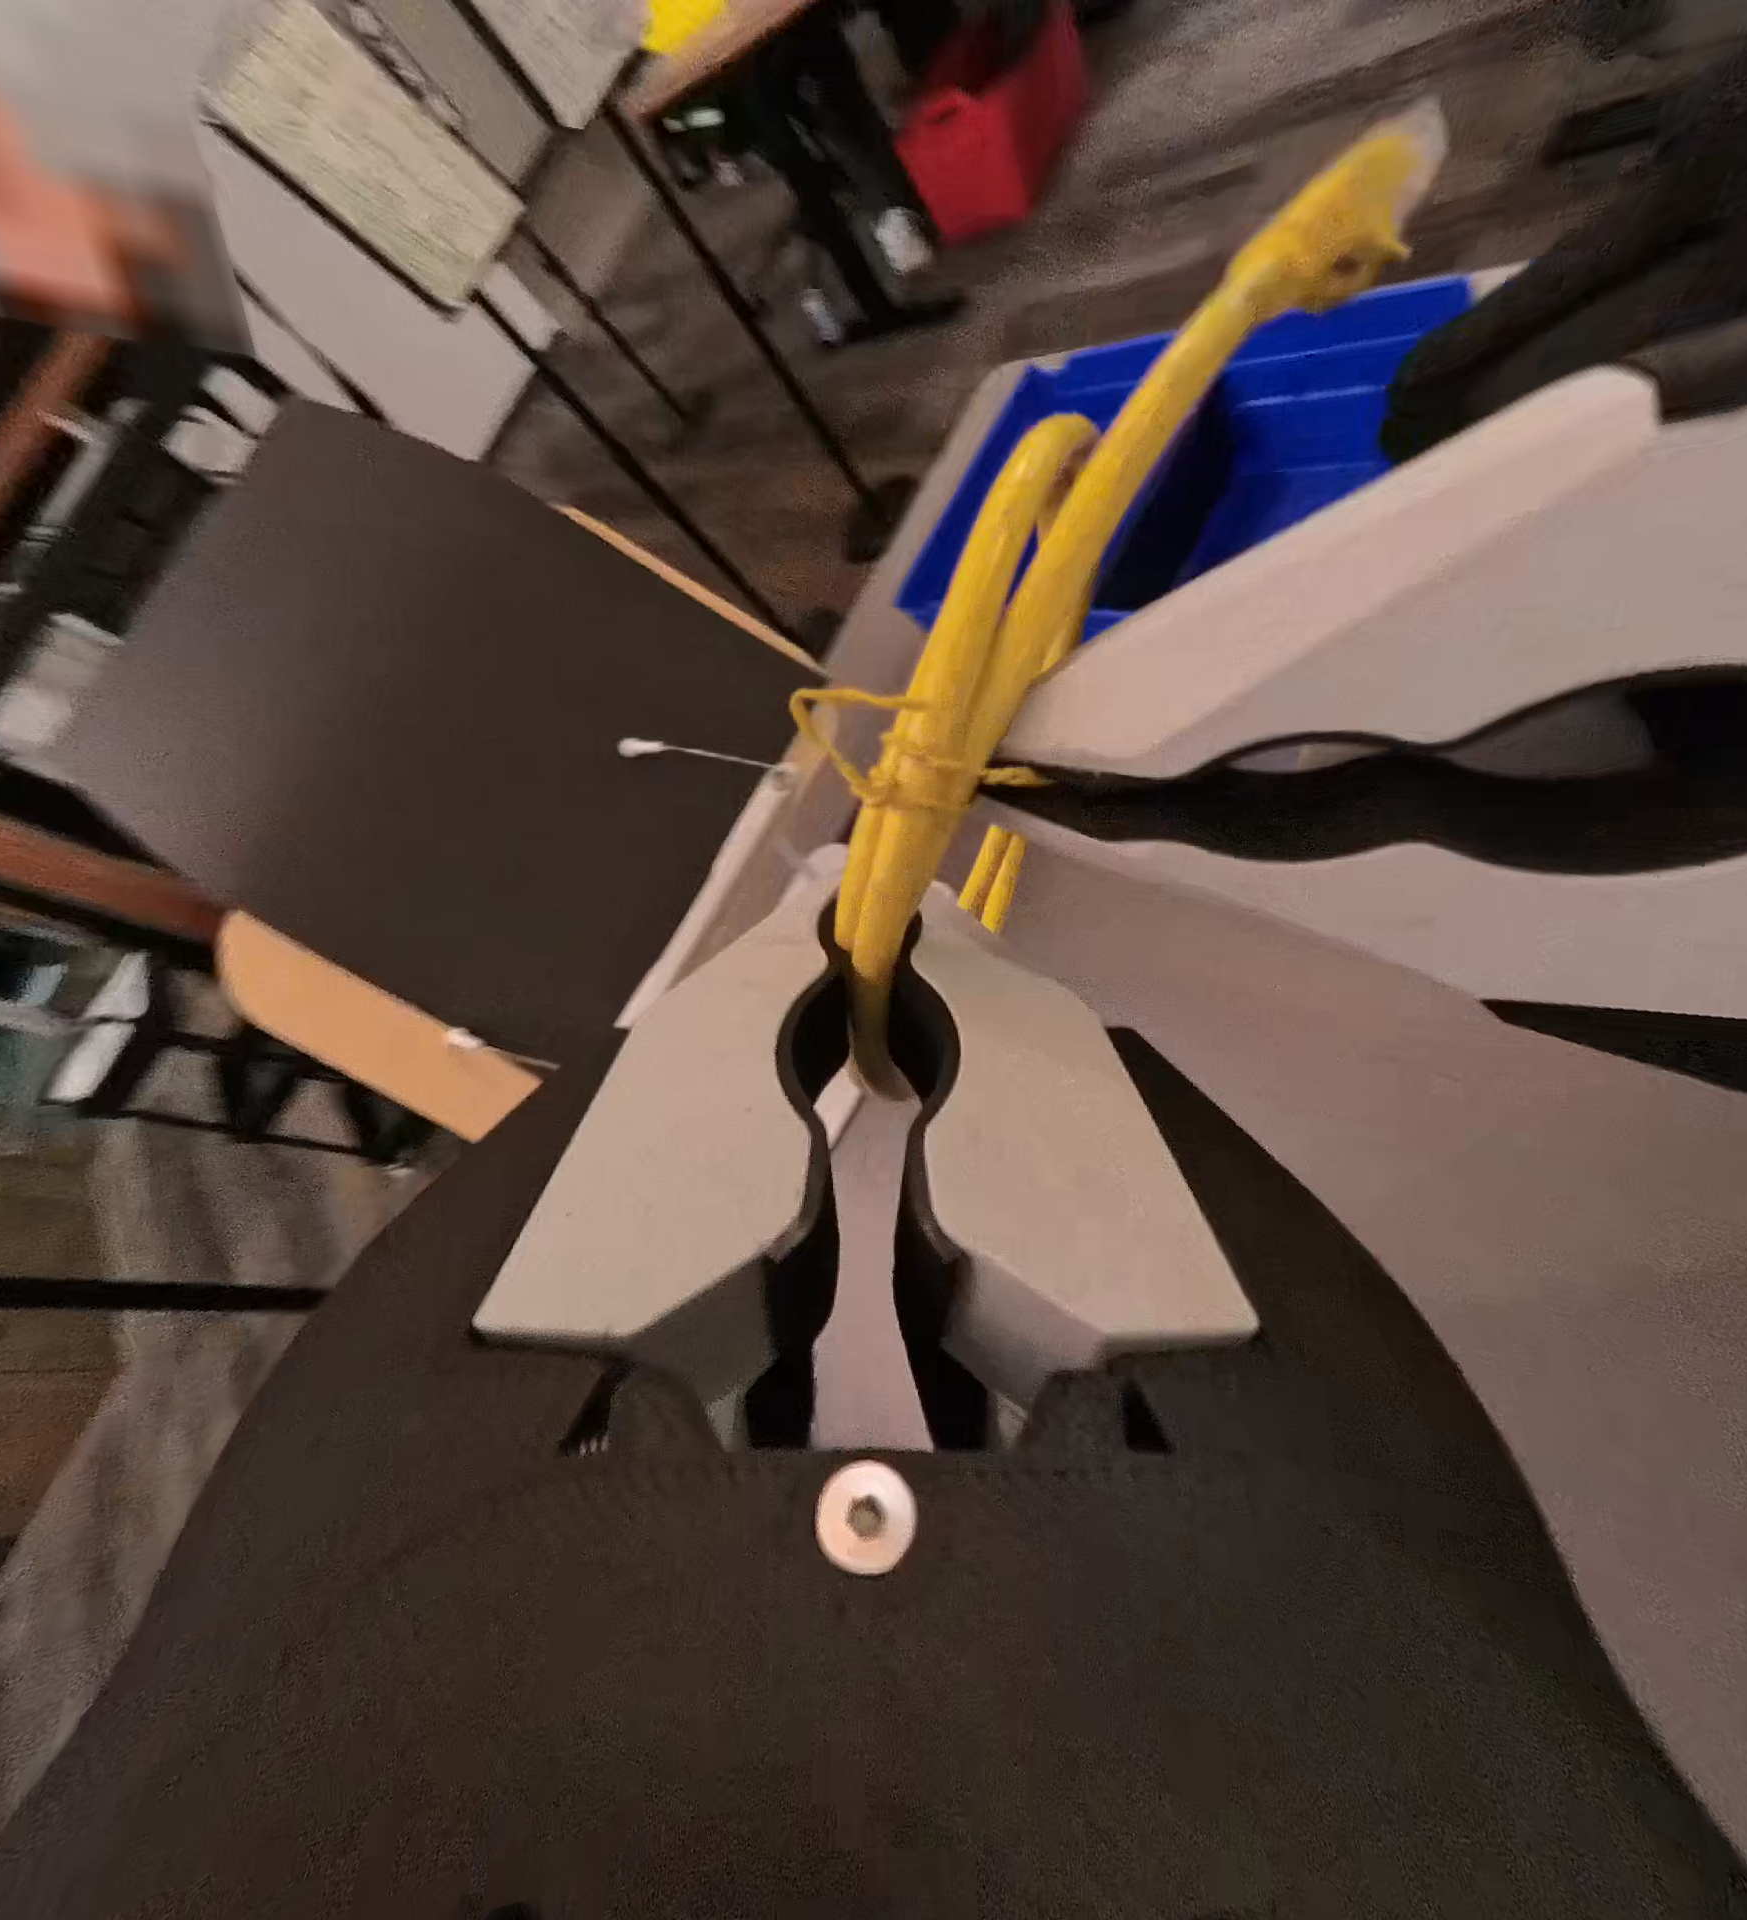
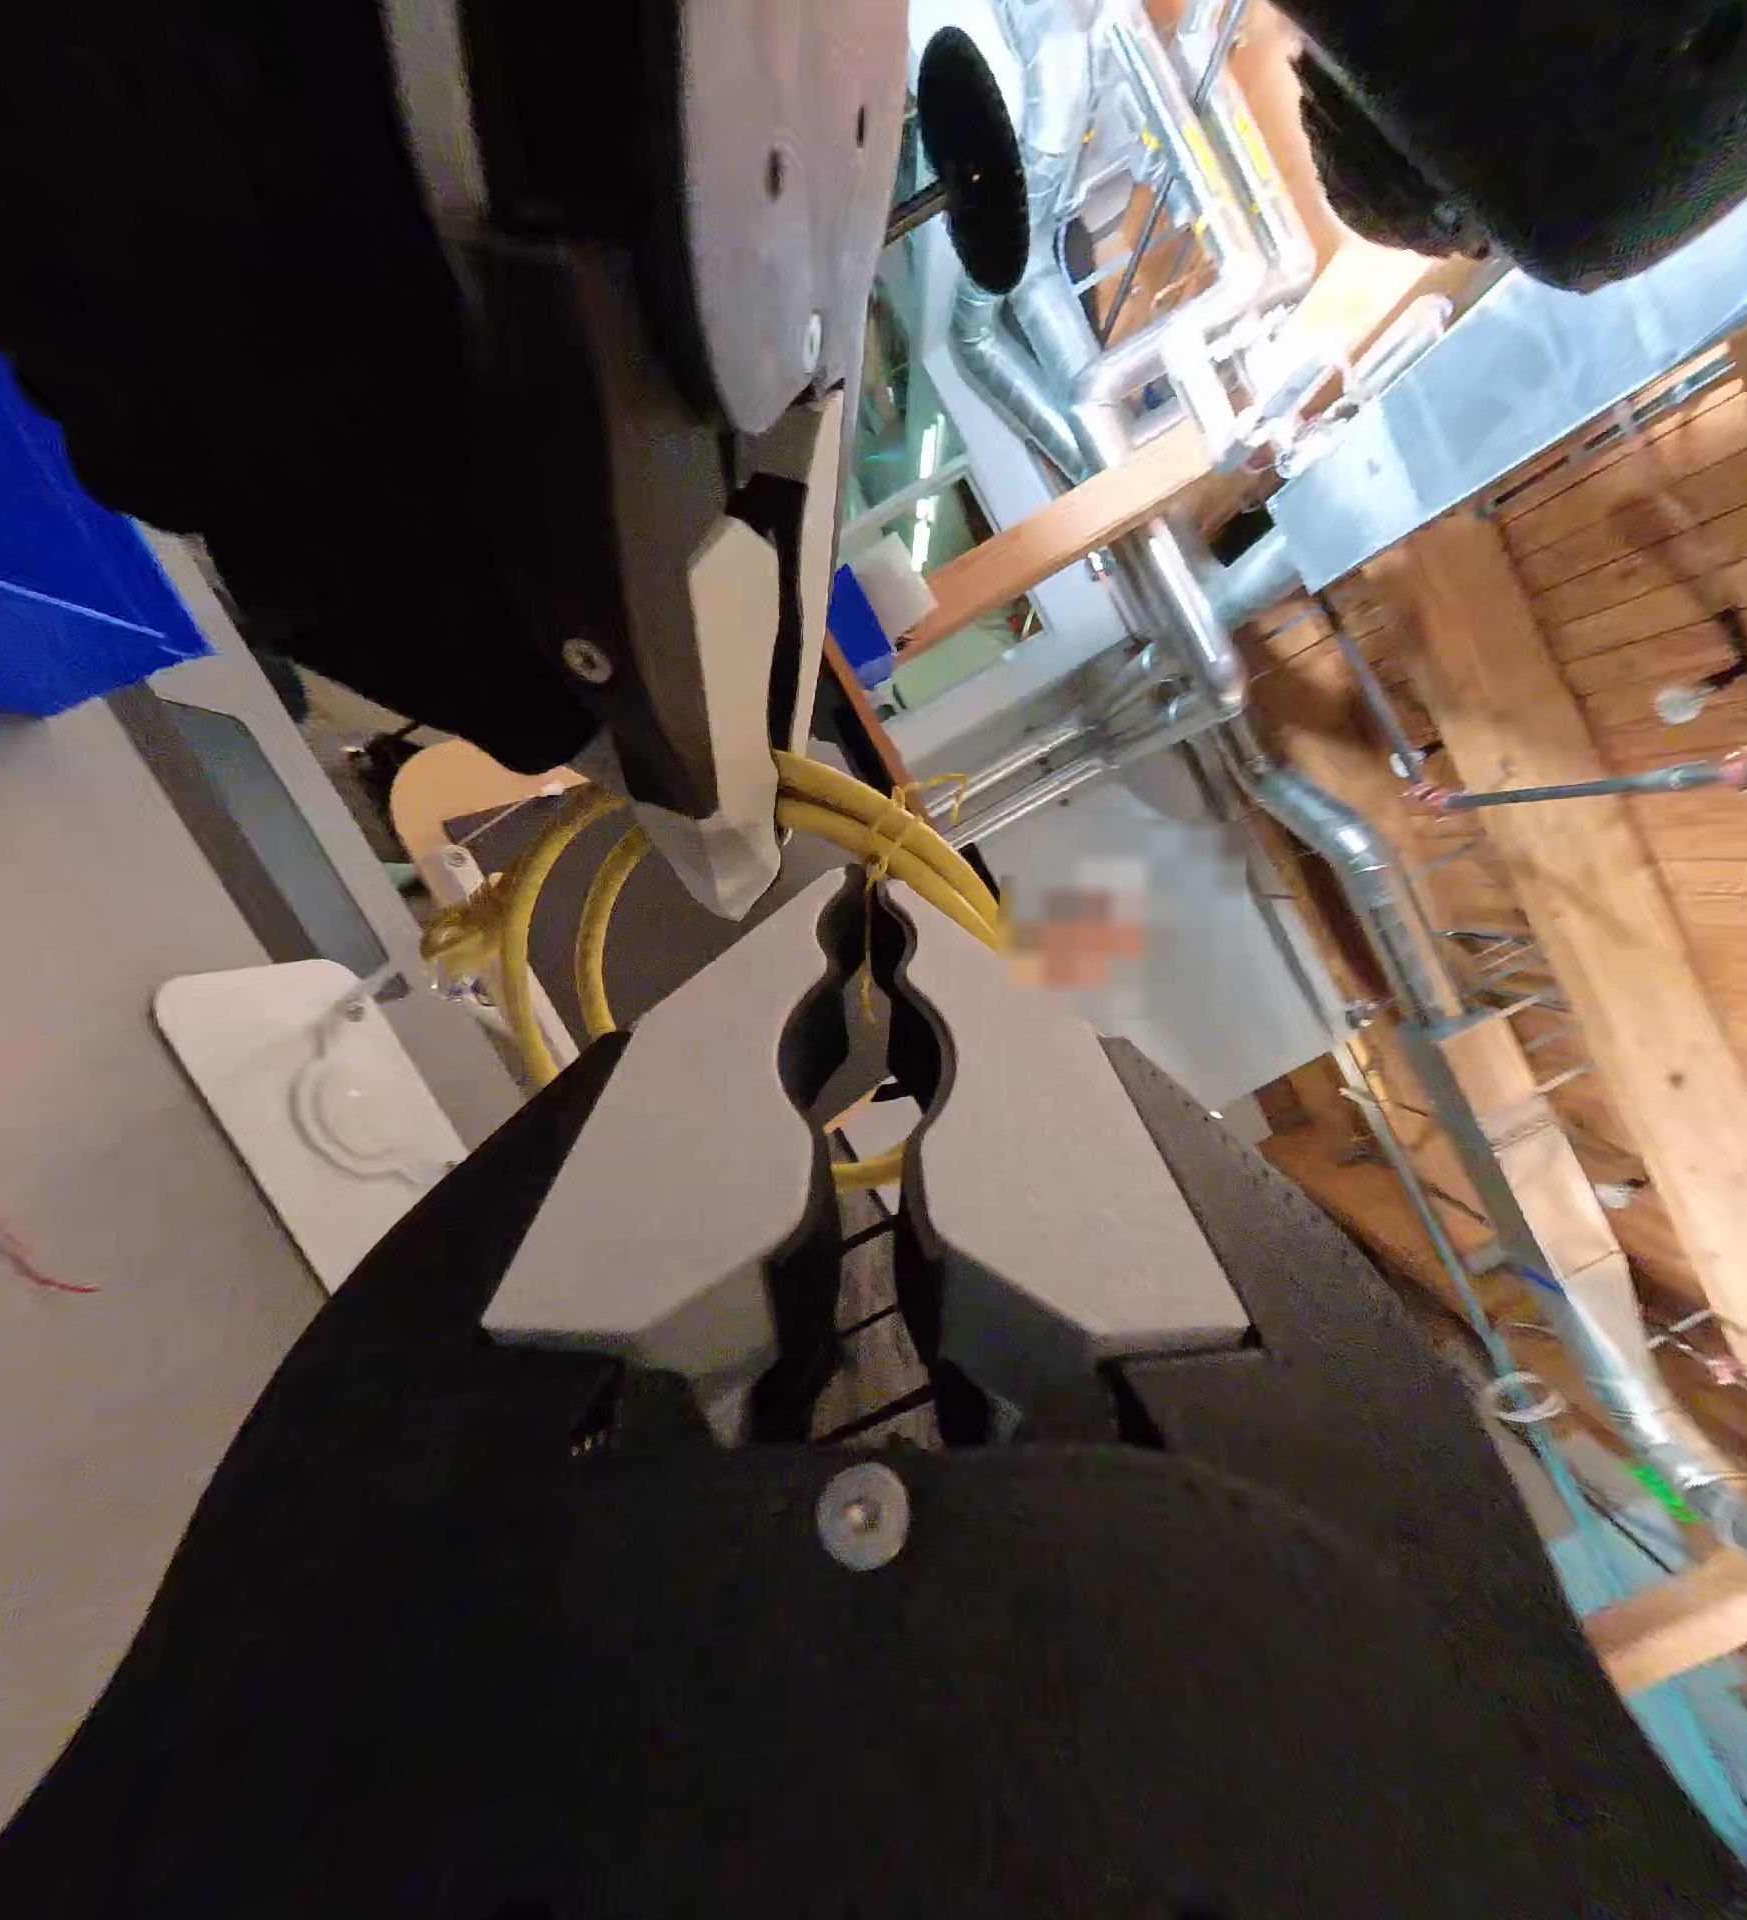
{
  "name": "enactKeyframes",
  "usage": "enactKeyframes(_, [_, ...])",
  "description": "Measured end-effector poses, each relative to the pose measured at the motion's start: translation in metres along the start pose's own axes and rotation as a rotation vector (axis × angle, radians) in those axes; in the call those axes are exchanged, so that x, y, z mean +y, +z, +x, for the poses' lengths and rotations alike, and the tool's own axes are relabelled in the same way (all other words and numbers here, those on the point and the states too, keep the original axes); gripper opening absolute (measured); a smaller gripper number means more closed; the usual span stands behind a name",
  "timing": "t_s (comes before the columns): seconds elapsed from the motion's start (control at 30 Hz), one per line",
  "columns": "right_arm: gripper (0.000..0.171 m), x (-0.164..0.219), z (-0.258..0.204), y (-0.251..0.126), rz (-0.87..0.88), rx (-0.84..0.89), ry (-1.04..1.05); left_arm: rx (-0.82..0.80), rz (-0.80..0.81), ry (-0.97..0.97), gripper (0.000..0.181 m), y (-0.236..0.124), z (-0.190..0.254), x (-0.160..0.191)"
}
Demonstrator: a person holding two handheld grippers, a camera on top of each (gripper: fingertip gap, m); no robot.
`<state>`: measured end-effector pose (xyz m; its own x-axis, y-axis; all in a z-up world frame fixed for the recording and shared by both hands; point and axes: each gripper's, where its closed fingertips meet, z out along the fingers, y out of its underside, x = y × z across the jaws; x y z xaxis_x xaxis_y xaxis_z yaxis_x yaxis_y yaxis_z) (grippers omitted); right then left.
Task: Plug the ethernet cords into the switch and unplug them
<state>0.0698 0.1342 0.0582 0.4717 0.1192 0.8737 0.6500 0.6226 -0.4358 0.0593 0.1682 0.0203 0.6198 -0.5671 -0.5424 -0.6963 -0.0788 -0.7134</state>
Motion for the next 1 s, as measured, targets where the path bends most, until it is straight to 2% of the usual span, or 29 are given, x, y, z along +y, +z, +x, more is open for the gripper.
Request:
enactKeyframes(0.13, [0.0, 0.002, -0.002, 0.002, -0.006, -0.001, -0.014, 0.202, -0.043, -0.073, 0.0, 0.006, 0.009, 0.003])
enactKeyframes(0.17, [0.0, 0.001, -0.001, 0.001, 0.014, -0.016, 0.022, 0.188, -0.03, -0.064, 0.0, 0.006, 0.007, 0.001])
enactKeyframes(0.27, [0.0, -0.032, 0.002, -0.021, 0.238, -0.112, 0.154, -0.044, -0.067, -0.022, 0.0, 0.009, -0.028, 0.012])
enactKeyframes(0.3, [0.0, -0.037, 0.008, -0.024, 0.271, -0.129, 0.232, -0.071, -0.032, -0.028, 0.0, 0.009, -0.034, 0.011])
enactKeyframes(0.37, [0.004, -0.032, 0.018, -0.021, 0.307, -0.212, 0.51, -0.03, 0.037, -0.051, 0.0, 0.008, -0.027, 0.005])
enactKeyframes(0.43, [0.014, -0.01, 0.013, -0.006, 0.265, -0.361, 0.809, -0.055, 0.084, -0.041, 0.0, 0.005, -0.026, -0.003])
enactKeyframes(0.5, [0.023, -0.002, 0.011, -0.001, 0.321, -0.487, 1.097, -0.082, 0.121, -0.023, 0.0, 0.001, -0.026, -0.009])
enactKeyframes(0.6, [0.025, -0.004, 0.015, -0.001, 0.457, -0.687, 1.475, -0.144, 0.14, 0.02, 0.0, -0.001, -0.03, -0.013])
enactKeyframes(0.7, [0.021, -0.006, 0.016, -0.004, 0.572, -0.833, 1.708, -0.172, 0.166, 0.056, 0.0, -0.001, -0.028, -0.017])
enactKeyframes(0.8, [0.019, -0.005, 0.014, -0.002, 0.595, -0.876, 1.776, -0.192, 0.153, 0.076, 0.0, 0.003, -0.026, -0.016])
enactKeyframes(0.87, [0.015, -0.006, 0.008, 0.0, 0.55, -0.844, 1.719, -0.199, 0.141, 0.082, 0.0, 0.006, -0.023, -0.015])
enactKeyframes(0.93, [0.001, -0.006, 0.009, 0.001, 0.532, -0.782, 1.68, -0.198, 0.135, 0.089, 0.0, 0.007, -0.02, -0.015])
enactKeyframes(1.0, [0.0, -0.004, 0.01, 0.001, 0.531, -0.761, 1.667, -0.195, 0.134, 0.084, 0.0, 0.007, -0.019, -0.017])
